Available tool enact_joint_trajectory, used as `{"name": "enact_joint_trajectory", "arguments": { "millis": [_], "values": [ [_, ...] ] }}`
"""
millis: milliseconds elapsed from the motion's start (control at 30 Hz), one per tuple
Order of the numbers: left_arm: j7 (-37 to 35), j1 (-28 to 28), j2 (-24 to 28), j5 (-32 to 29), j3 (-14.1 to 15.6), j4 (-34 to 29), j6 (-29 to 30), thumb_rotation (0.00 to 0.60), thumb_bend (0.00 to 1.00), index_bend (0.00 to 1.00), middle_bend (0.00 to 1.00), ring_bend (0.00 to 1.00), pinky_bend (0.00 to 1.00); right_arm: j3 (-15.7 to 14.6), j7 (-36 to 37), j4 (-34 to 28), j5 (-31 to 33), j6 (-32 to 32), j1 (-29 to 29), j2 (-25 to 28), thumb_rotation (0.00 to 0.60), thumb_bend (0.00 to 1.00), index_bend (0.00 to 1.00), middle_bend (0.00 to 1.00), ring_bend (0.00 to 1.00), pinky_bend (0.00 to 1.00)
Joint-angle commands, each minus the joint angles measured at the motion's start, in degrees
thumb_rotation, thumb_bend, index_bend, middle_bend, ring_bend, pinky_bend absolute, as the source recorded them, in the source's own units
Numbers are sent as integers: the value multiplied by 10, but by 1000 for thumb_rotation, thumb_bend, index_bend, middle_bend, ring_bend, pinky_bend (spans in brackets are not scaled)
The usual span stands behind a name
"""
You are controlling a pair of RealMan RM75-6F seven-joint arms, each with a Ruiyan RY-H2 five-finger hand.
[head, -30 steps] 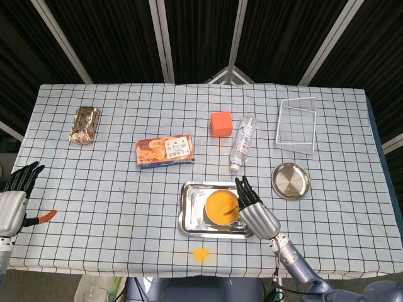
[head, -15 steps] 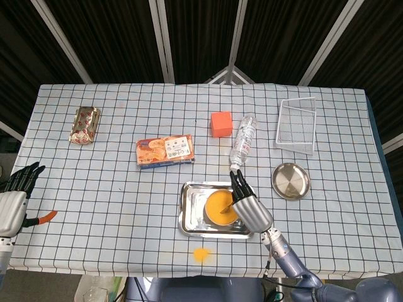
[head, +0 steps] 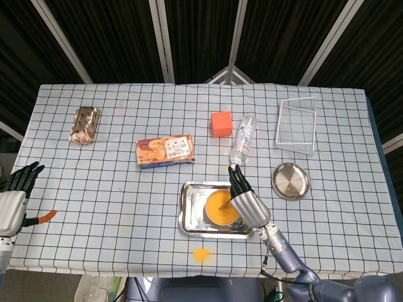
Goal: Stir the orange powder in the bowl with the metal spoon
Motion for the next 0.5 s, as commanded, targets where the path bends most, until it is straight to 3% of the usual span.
{"name": "enact_joint_trajectory", "arguments": {
  "millis": [33, 500],
  "values": [
    [0, 0, 0, 0, 0, 0, 0, 600, 22, 0, 0, 0, 0, 1, -4, -6, 0, 0, -1, 4, 600, 780, 781, 285, 0, 0],
    [1, 2, -1, 7, 2, 0, 6, 600, 22, 0, 0, 0, 0, -16, -26, -60, -14, 25, -29, 51, 600, 780, 782, 285, 0, 0]
  ]
}}
